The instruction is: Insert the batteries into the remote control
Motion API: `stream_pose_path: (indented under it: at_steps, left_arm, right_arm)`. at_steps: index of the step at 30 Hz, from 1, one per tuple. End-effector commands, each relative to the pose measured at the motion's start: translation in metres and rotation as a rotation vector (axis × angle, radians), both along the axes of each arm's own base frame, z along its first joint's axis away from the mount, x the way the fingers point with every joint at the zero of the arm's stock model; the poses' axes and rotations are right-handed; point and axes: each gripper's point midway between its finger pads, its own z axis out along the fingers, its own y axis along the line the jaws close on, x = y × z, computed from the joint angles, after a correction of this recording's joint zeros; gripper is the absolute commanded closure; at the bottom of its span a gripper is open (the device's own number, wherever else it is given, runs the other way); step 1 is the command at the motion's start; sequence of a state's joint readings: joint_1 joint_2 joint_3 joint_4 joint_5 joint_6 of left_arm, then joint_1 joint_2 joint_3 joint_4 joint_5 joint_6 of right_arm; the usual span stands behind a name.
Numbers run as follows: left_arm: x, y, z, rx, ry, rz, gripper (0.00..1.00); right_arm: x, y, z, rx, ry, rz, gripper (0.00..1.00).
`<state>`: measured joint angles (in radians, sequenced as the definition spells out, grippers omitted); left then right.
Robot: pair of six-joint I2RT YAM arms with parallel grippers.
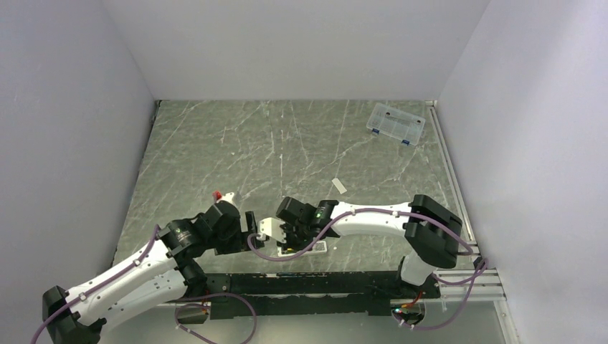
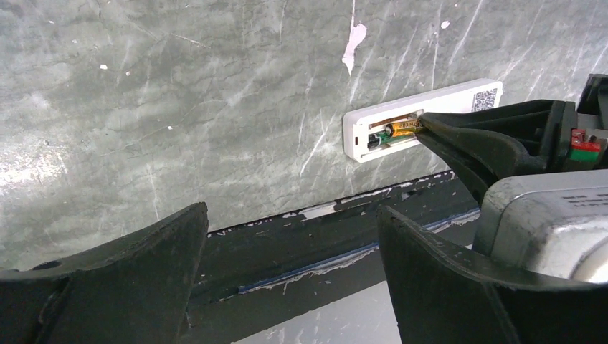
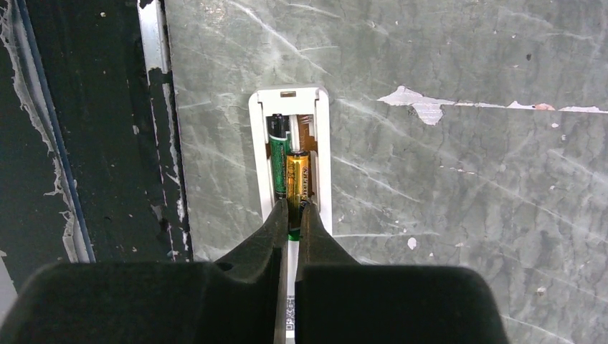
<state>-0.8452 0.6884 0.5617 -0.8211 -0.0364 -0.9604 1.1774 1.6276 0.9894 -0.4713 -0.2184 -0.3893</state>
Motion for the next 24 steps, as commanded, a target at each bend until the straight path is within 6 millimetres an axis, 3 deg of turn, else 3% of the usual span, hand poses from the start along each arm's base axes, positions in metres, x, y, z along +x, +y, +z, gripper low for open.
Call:
stream_pose_path:
  at_steps: [1, 24]
  left_arm:
    - [0.003, -0.01, 0.01, -0.058, -0.025, -0.012, 0.07]
    - [0.003, -0.009, 0.009, -0.055, -0.026, -0.012, 0.06]
  right_arm:
    - [0.0, 0.02, 0.013, 0.049, -0.003, 0.007, 0.97]
    - [0.002, 0.032, 0.017, 0.076, -0.03, -0.001, 0.82]
